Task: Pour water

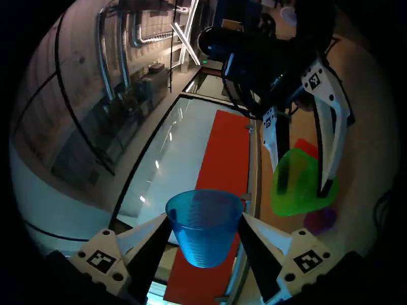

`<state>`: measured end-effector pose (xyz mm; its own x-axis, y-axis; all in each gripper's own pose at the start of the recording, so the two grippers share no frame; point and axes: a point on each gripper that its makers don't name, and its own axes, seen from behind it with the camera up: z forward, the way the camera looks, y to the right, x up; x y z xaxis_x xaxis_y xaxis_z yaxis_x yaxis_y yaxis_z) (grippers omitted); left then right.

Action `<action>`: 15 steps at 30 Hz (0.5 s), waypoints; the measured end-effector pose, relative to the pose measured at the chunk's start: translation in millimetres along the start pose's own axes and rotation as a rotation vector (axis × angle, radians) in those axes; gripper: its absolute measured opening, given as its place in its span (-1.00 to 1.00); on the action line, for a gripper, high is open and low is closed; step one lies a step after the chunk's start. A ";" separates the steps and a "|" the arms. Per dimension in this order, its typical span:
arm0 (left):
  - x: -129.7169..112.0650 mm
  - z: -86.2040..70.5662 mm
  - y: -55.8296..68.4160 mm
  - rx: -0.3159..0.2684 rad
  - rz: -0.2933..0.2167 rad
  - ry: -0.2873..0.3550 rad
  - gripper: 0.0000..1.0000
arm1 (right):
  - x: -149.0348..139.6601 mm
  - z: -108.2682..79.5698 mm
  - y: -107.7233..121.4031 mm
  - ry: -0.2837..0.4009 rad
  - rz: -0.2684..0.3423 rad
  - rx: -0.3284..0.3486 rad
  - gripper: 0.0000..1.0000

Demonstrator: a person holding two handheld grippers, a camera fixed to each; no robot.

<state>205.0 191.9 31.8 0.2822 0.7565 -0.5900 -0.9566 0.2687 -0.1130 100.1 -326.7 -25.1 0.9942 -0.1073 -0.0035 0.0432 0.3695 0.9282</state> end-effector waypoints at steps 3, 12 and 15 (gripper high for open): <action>-3.4 -0.7 1.7 -0.003 -0.060 -0.008 0.69 | 1.0 -1.9 0.0 0.000 0.000 -0.002 0.81; -22.2 -2.8 3.3 -0.004 -0.293 -0.049 0.69 | 3.2 -8.0 1.3 0.002 -0.002 -0.015 0.81; -26.8 -6.0 4.6 -0.011 -0.408 -0.061 0.69 | 3.8 -9.8 2.7 0.002 -0.007 -0.022 0.81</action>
<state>192.6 169.3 42.2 0.6419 0.6235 -0.4464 -0.7660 0.5479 -0.3361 105.0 -317.1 -26.3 0.9941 -0.1082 -0.0107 0.0522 0.3885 0.9200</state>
